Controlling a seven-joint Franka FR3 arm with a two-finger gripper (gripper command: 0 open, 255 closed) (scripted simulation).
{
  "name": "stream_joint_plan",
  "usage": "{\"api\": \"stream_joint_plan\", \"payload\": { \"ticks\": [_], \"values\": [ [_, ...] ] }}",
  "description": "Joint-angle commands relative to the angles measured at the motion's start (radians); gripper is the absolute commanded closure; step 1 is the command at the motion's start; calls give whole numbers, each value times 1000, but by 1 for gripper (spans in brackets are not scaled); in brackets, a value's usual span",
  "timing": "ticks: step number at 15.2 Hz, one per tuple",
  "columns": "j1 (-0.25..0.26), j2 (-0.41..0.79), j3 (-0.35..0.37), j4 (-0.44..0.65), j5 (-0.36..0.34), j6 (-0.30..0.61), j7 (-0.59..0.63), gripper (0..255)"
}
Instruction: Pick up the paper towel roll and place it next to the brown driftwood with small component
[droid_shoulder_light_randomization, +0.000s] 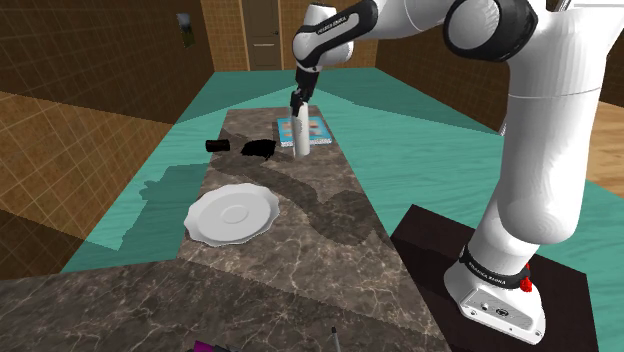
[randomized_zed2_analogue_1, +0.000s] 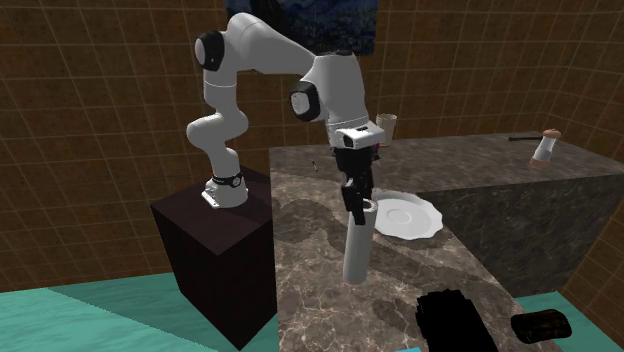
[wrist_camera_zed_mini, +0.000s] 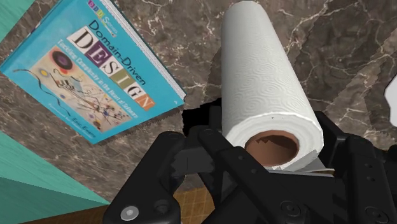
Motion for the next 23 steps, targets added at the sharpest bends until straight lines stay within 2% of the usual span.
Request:
{"api": "stream_joint_plan", "payload": {
  "ticks": [1, 7, 15, 16, 21, 23],
  "values": [
    [0, 4, 1, -20, 3, 24, -2, 255],
    [-2, 34, 7, -72, 17, 105, -14, 255],
    [-2, 34, 7, -72, 17, 105, -14, 255],
    [-2, 34, 7, -72, 17, 105, -14, 0],
    [-2, 34, 7, -72, 17, 105, -14, 0],
    [3, -13, 1, -72, 2, 60, -5, 0]
  ]
}}
